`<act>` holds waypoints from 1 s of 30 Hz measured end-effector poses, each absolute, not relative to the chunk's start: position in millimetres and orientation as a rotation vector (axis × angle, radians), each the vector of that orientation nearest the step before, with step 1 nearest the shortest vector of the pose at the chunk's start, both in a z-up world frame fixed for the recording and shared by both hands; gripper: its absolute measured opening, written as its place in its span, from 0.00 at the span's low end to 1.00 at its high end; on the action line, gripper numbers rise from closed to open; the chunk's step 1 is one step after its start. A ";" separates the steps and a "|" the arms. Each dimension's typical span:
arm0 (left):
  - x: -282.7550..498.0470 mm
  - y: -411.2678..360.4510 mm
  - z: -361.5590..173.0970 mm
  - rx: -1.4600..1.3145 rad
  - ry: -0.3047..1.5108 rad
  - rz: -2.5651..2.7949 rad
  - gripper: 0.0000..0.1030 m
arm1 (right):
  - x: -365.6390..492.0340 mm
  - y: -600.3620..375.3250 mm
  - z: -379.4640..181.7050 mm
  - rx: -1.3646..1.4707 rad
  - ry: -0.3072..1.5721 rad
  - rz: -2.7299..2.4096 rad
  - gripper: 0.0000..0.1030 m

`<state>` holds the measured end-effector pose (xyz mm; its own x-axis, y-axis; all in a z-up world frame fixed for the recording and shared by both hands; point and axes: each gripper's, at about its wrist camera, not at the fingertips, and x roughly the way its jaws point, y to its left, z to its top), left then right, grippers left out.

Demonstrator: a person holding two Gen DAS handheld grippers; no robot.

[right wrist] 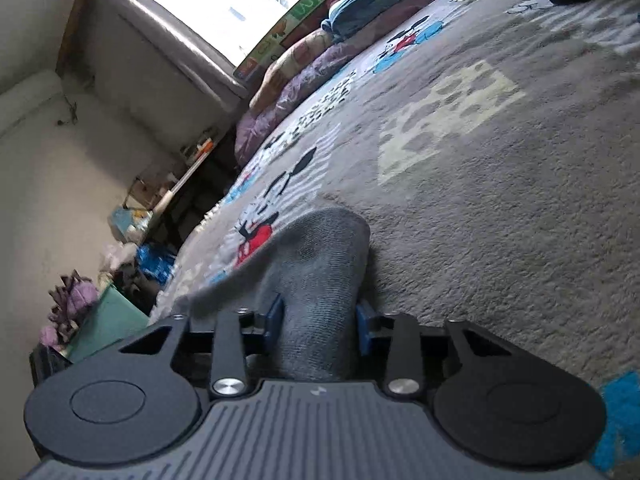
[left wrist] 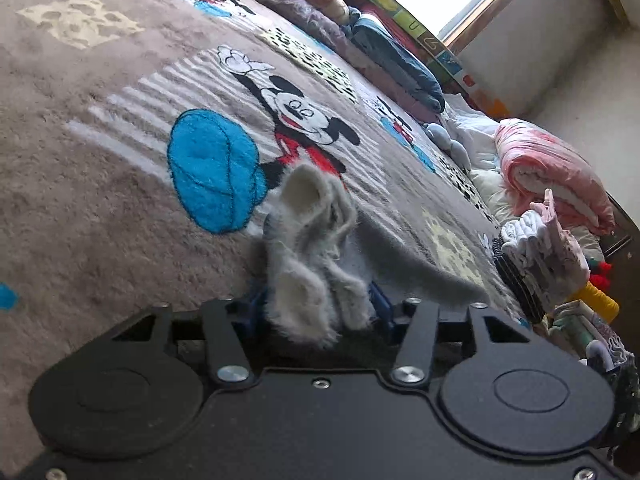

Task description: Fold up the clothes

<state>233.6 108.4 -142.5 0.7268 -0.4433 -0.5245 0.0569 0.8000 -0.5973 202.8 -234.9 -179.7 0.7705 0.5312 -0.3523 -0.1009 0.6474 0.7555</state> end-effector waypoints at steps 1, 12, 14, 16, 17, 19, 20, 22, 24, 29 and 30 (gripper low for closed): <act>232.5 104.6 -141.1 -0.600 0.711 -0.306 0.47 | 200.8 -237.1 -179.2 0.816 0.591 0.387 0.34; 208.1 -10.0 -81.8 -0.670 0.673 -0.577 0.46 | 129.6 -325.0 -107.4 0.912 0.361 0.373 0.31; 205.3 -42.8 -65.4 -0.680 0.665 -0.641 0.46 | 109.4 -355.3 -93.2 0.923 0.315 0.355 0.31; 203.3 -77.4 -49.9 -0.683 0.662 -0.703 0.46 | 87.7 -388.5 -80.2 0.941 0.268 0.330 0.31; 202.4 -94.8 -42.2 -0.684 0.661 -0.735 0.46 | 76.9 -405.1 -73.7 0.950 0.245 0.318 0.31; 201.4 -130.0 -27.5 -0.681 0.662 -0.794 0.46 | 55.2 -438.4 -60.7 0.967 0.199 0.293 0.31; 201.6 -147.8 -20.6 -0.677 0.664 -0.822 0.46 | 44.4 -455.0 -54.3 0.975 0.175 0.280 0.31; 201.3 -184.1 -6.1 -0.659 0.668 -0.875 0.46 | 22.7 -488.2 -41.3 0.991 0.129 0.255 0.32; 199.2 -221.0 9.4 -0.640 0.666 -0.928 0.46 | 2.0 -517.8 -28.4 0.993 0.083 0.222 0.31; 193.5 -297.8 42.7 -0.597 0.661 -1.041 0.46 | -42.1 -581.5 -5.6 1.005 -0.033 0.147 0.32; 193.0 -312.6 49.3 -0.595 0.662 -1.060 0.46 | -49.9 -594.1 -1.0 1.007 -0.057 0.133 0.32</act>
